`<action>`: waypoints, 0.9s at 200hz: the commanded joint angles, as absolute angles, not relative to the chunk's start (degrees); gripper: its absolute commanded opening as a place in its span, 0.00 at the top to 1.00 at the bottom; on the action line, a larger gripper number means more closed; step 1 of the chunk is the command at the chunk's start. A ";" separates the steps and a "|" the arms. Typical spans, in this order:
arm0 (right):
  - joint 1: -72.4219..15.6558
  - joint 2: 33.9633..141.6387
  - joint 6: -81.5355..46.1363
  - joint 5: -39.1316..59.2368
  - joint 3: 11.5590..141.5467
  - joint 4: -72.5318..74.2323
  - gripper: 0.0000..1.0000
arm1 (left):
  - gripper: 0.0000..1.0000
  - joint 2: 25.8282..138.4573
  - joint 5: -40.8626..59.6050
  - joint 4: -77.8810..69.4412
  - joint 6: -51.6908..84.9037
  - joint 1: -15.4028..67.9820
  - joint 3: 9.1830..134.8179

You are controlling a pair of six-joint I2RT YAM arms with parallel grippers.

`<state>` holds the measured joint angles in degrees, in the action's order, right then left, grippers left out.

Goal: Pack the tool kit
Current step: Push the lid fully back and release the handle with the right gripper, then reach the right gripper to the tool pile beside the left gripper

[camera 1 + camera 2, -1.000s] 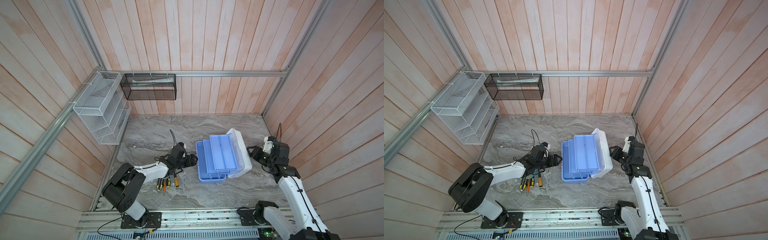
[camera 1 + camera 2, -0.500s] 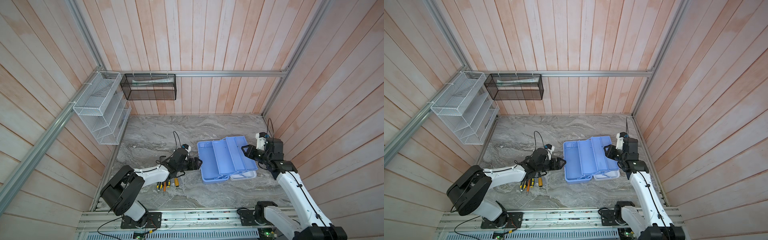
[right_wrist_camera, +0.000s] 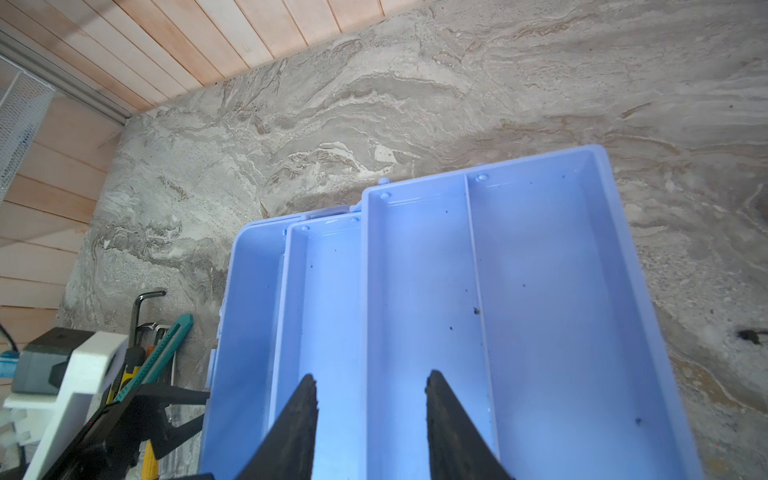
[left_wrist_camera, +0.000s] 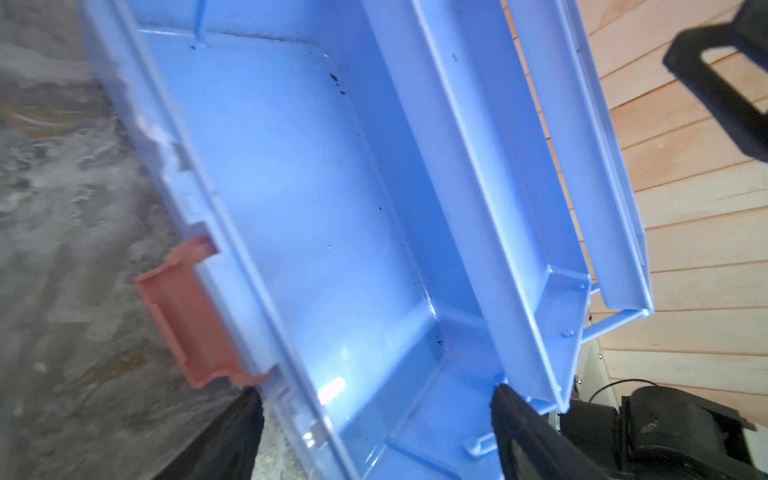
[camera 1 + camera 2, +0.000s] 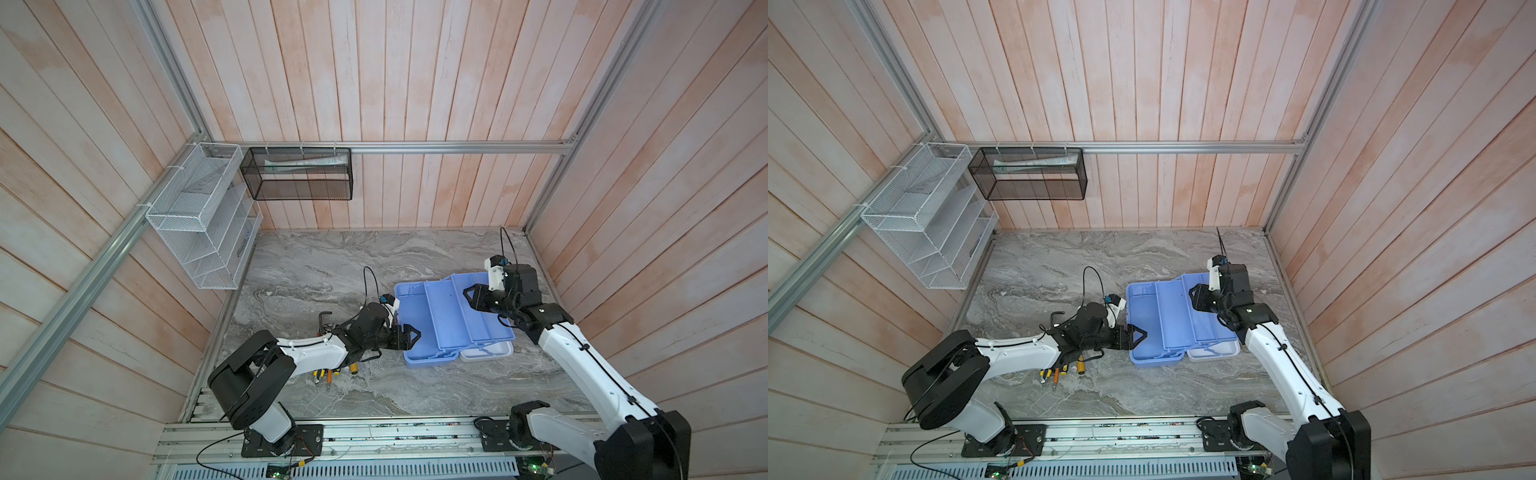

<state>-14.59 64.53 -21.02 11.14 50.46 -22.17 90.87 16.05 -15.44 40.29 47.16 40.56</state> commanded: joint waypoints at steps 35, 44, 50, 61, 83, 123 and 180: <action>-21.90 70.58 -17.88 8.79 57.62 -20.88 0.59 | 0.11 91.36 13.93 -12.40 37.71 50.17 44.76; -23.36 71.90 -17.51 8.86 58.64 -20.76 0.59 | 0.10 90.63 12.97 -11.15 37.56 50.21 44.62; -24.35 72.88 -17.39 8.88 59.33 -20.74 0.59 | 0.10 89.93 11.22 -9.53 37.44 50.19 44.79; -26.19 74.51 -17.09 9.29 60.63 -20.57 0.59 | 0.08 87.98 5.84 -4.54 37.99 49.81 45.04; -30.10 76.99 -17.93 9.58 62.55 -19.67 0.58 | 0.06 81.88 1.05 3.78 39.42 44.96 43.71; -37.88 80.71 -20.87 7.65 64.28 -18.42 0.57 | 0.03 68.92 -7.15 17.09 40.87 31.68 40.06; -53.26 91.01 -21.51 5.54 66.79 -18.90 0.54 | 0.02 60.59 -11.09 21.43 49.82 20.72 28.00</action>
<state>-48.18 87.50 -21.56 8.08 64.64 -17.72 62.72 -9.17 17.10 44.88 22.39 32.84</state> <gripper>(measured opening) 0.456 0.976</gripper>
